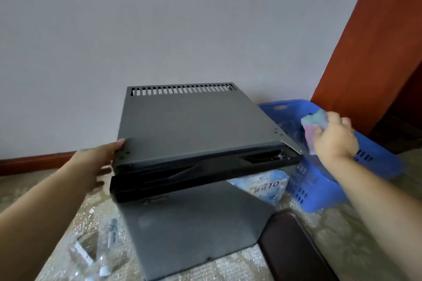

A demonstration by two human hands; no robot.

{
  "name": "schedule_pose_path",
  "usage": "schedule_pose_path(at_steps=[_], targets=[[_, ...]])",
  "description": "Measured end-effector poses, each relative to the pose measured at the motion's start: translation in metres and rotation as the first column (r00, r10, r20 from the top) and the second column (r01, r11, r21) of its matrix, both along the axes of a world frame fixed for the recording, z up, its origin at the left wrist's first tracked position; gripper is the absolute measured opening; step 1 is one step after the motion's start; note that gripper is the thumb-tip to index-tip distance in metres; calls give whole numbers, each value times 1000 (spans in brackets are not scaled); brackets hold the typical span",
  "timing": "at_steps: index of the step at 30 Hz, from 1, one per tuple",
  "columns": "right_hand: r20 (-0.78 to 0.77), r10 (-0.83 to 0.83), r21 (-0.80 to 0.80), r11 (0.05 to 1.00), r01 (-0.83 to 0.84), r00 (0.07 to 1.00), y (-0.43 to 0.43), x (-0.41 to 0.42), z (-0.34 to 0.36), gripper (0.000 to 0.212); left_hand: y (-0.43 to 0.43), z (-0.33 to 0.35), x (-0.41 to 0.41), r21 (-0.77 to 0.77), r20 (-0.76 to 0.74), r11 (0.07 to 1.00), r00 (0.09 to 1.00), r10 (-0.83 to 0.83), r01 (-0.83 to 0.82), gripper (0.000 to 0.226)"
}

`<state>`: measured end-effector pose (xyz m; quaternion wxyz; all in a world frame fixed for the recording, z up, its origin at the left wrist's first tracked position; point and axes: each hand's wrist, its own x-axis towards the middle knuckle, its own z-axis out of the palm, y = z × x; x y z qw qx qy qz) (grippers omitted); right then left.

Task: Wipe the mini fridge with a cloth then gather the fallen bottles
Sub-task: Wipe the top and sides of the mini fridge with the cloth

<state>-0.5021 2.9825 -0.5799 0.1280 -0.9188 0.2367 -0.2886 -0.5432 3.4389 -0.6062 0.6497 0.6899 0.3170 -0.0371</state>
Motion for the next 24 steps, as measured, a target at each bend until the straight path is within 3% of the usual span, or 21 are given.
schedule_pose_path(at_steps=[3, 6, 9, 13, 16, 18, 21, 24], targets=[[171, 64, 90, 993, -80, 983, 15, -19, 4, 45, -7, 1, -10, 66, 27, 998, 1000, -12, 10, 53], [244, 132, 151, 973, -172, 961, 37, -21, 18, 39, -14, -3, -23, 53, 108, 999, 994, 8, -13, 73], [300, 127, 247, 947, -205, 946, 67, -14, 42, 39, -28, -14, -36, 70, 161, 997, 987, 11, -23, 72], [216, 298, 198, 919, -341, 930, 146, 4, 55, 39, -39, -22, -35, 90, 186, 989, 977, 102, -121, 63], [140, 611, 60, 781, -622, 780, 237, 11, 47, 37, -40, -19, -32, 218, 191, 967, 978, 87, -129, 56], [-7, 754, 17, 657, -754, 657, 289, 14, 35, 32, -39, -18, -30, 324, 191, 941, 981, 39, -100, 57], [-145, 829, 43, 551, -834, 540, 323, 17, 10, 25, -29, -13, -20, 577, 74, 816, 992, -102, 41, 62], [-59, 807, 1, 589, -808, 588, 304, 25, -1, 27, -26, -11, -12, 640, 19, 763, 990, -141, 97, 52]])
